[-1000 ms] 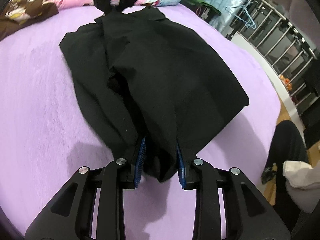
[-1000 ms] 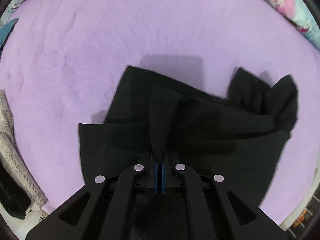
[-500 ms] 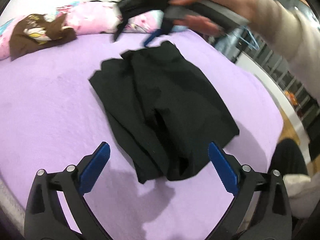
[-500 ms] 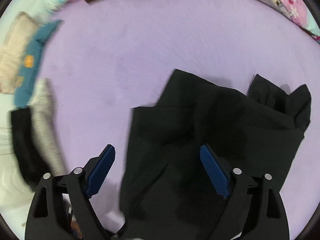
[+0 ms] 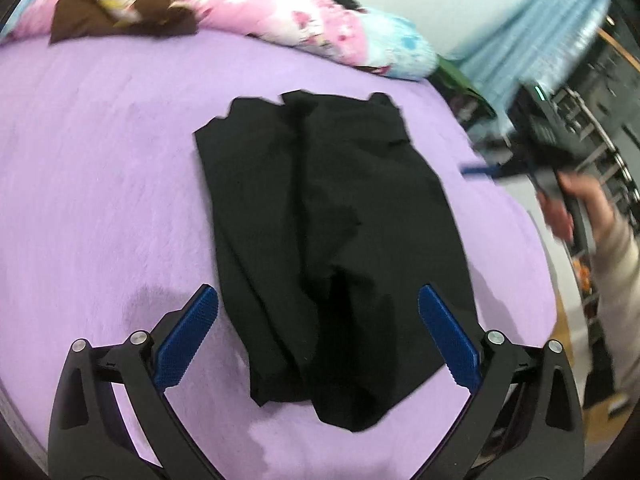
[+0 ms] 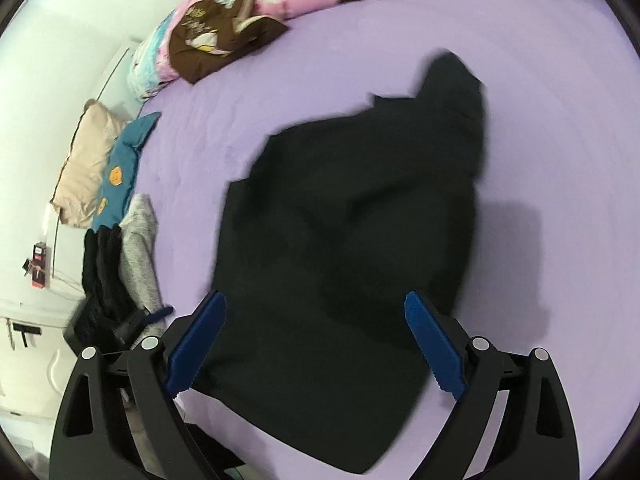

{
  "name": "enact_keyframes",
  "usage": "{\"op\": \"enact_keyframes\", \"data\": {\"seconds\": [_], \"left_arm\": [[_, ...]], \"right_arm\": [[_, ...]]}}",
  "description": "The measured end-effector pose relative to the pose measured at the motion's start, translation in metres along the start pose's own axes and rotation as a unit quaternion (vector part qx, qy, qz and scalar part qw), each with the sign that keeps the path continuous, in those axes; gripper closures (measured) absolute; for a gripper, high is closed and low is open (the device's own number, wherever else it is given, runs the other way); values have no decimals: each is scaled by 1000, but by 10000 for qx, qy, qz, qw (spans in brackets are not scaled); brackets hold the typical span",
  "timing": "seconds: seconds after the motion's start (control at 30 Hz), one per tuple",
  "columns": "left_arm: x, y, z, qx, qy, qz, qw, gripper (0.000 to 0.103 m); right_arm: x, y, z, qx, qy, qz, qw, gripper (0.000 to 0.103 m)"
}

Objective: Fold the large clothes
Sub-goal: 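Lower the open left tool to the end of the folded black jacket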

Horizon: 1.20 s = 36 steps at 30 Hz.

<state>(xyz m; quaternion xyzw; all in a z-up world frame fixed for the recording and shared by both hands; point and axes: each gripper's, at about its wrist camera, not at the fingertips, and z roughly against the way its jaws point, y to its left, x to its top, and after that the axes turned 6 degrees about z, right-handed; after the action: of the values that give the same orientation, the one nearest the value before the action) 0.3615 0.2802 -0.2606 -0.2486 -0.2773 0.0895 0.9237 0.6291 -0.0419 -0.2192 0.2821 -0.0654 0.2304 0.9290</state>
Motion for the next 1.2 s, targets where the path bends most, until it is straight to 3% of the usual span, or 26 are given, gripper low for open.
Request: {"op": "enact_keyframes", "data": {"seconds": [0.13,0.27,0.4,0.43,0.63,0.73,1.03,1.2], "left_arm": [[2,13,-16,-28,151,481,9987,6],[2,5,-28,-69,277,454,9986,6],[-7,-22,-43,481,483,-264,9973,6],[-9,-24,-49,762,571,-386,9947,6],[-18,-6,-66,1210,778,-406,9888,5],[-20,-2,-68,1182,775,-441,9890,5],[-23,6,-71,1181,788,-502,9886,5],[-20,5,-69,1097,827,-546,9890,5]], "right_arm": [[-16,-5,-13,-48,-134,245,9996,14],[1,5,-21,-331,-295,509,9977,14],[44,16,-32,-1079,-372,858,9898,13],[59,15,-40,-1324,-313,861,9870,13],[105,-14,-80,-1932,-3,640,9791,13],[114,-31,-86,-1890,-112,421,9810,13],[140,-45,-108,-1855,-127,524,9812,7],[124,-46,-94,-1634,-384,502,9845,7]]}}
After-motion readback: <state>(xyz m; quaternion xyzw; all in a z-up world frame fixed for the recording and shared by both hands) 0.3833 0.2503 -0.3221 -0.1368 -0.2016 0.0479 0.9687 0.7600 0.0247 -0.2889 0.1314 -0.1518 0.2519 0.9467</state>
